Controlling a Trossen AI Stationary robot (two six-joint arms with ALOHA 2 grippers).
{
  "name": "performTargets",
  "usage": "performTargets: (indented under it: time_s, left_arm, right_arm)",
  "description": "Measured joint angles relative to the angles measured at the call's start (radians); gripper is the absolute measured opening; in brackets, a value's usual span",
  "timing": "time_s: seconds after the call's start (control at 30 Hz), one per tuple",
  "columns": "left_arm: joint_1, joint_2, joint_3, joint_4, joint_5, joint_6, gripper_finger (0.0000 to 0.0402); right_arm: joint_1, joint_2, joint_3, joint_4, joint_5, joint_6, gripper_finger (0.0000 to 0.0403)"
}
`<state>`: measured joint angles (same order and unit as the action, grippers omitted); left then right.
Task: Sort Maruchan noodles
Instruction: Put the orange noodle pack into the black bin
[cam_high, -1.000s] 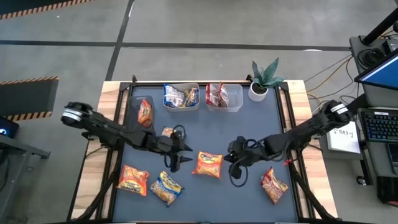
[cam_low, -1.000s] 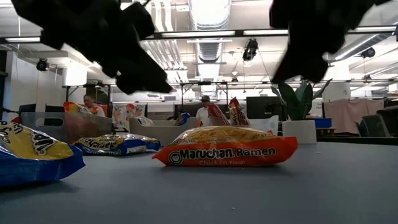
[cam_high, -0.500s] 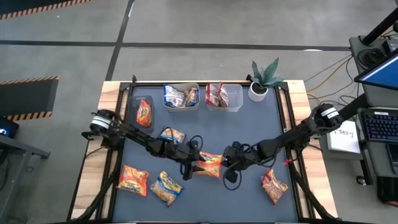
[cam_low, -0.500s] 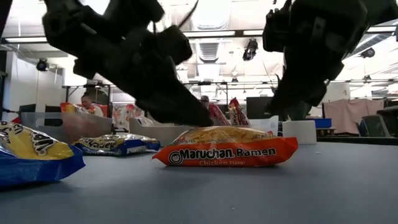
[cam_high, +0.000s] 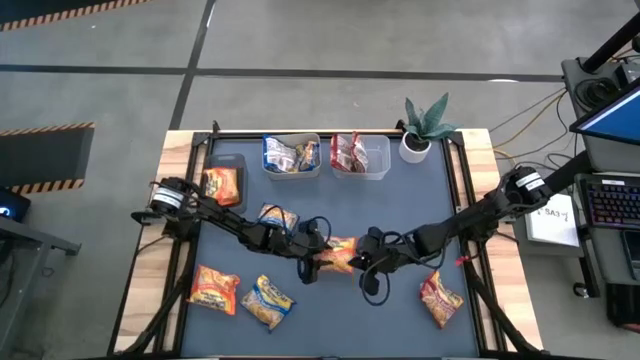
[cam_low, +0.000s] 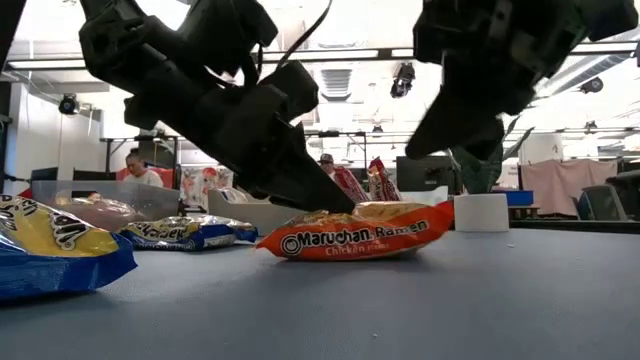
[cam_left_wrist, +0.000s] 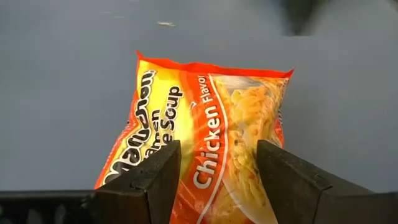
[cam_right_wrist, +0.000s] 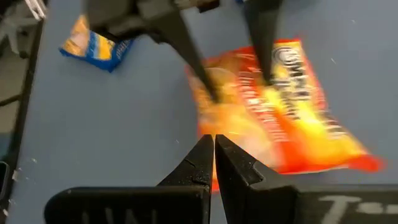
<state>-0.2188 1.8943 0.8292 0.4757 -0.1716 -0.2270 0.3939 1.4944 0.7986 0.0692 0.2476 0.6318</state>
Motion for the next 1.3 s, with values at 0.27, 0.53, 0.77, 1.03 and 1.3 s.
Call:
performTargets:
  time_s: [0.27, 0.53, 0.77, 1.03, 1.3]
  left_arm:
    - [0.012, -0.043, -0.008, -0.054, -0.089, -0.021, 0.0194]
    - [-0.001, -0.216, -0.029, -0.198, -0.083, 0.094, 0.0194]
    - [-0.010, -0.359, -0.140, -0.241, -0.080, 0.126, 0.0194]
    - [-0.017, -0.347, -0.226, -0.056, -0.006, 0.044, 0.0194]
    - [-0.022, -0.233, -0.194, -0.001, 0.002, 0.034, 0.0145]
  right_arm:
    - [-0.012, -0.014, -0.002, 0.005, 0.016, 0.031, 0.0009]
    - [-0.051, -0.048, -0.004, -0.133, 0.041, 0.267, 0.0009]
    - [-0.073, -0.054, -0.052, -0.152, 0.068, 0.272, 0.0009]
    - [-0.124, -0.060, -0.181, 0.174, 0.061, 0.130, 0.0009]
    - [-0.187, -0.065, -0.196, 0.198, 0.039, 0.283, 0.0021]
